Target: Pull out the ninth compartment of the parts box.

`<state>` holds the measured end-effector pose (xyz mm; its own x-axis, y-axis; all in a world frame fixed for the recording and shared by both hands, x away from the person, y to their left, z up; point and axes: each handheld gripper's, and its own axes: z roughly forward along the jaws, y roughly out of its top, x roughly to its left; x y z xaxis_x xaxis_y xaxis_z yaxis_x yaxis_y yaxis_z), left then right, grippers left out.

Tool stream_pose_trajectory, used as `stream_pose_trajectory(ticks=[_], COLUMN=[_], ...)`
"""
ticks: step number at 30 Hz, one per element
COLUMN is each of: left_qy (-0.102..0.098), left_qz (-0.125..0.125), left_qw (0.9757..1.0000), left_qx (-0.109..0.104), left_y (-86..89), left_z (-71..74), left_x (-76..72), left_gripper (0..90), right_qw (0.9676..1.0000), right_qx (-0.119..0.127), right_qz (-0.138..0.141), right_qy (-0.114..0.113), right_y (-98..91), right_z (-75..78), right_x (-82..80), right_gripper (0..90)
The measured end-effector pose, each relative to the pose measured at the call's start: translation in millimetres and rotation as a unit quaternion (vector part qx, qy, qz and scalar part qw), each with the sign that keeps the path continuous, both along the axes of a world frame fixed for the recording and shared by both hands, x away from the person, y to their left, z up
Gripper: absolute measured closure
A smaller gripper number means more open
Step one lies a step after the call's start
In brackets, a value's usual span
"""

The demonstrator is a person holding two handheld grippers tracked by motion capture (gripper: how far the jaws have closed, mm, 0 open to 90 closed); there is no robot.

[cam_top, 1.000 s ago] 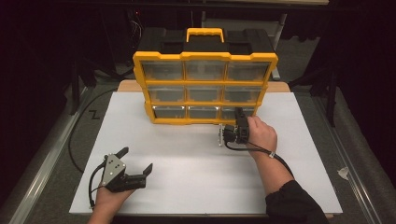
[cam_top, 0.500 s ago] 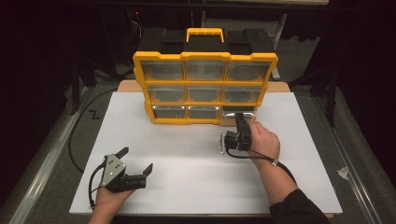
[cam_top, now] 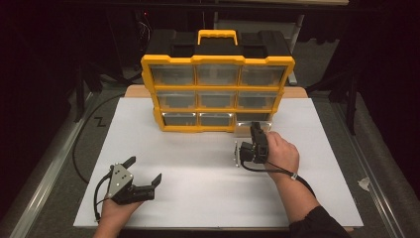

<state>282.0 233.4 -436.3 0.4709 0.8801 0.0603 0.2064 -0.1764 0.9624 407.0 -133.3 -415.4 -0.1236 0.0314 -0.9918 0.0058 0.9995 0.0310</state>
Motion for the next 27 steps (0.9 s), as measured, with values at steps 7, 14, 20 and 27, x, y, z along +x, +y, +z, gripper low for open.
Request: stream_pose_trajectory(ticks=[7, 14, 20, 27], left_qy=[0.001, 0.001, 0.001, -0.001], left_qz=[0.000, 0.000, 0.000, 0.001], left_qw=[1.0000, 1.0000, 1.0000, 1.0000], left_qx=[0.001, 0.000, -0.001, -0.002], left_y=[-0.1, 0.4, 0.5, 0.4], left_z=[-0.1, -0.1, -0.1, 0.0], left_x=[0.1, 0.1, 0.3, 0.1], left_gripper=[0.1, 0.1, 0.1, 0.1], right_qw=[0.9997, 0.9987, 0.9978, 0.9984], right_qx=[0.011, -0.002, -0.009, -0.022], right_qz=[0.012, -0.005, -0.018, -0.020], right_qy=[0.016, 0.051, 0.064, 0.048], right_y=[0.4, -0.7, -2.5, -2.9], right_z=[7.0, 10.6, 9.5, 9.4], right_x=[1.5, 10.9, 11.6, 7.9], right_gripper=[46.4, 43.1, 60.9, 77.3])
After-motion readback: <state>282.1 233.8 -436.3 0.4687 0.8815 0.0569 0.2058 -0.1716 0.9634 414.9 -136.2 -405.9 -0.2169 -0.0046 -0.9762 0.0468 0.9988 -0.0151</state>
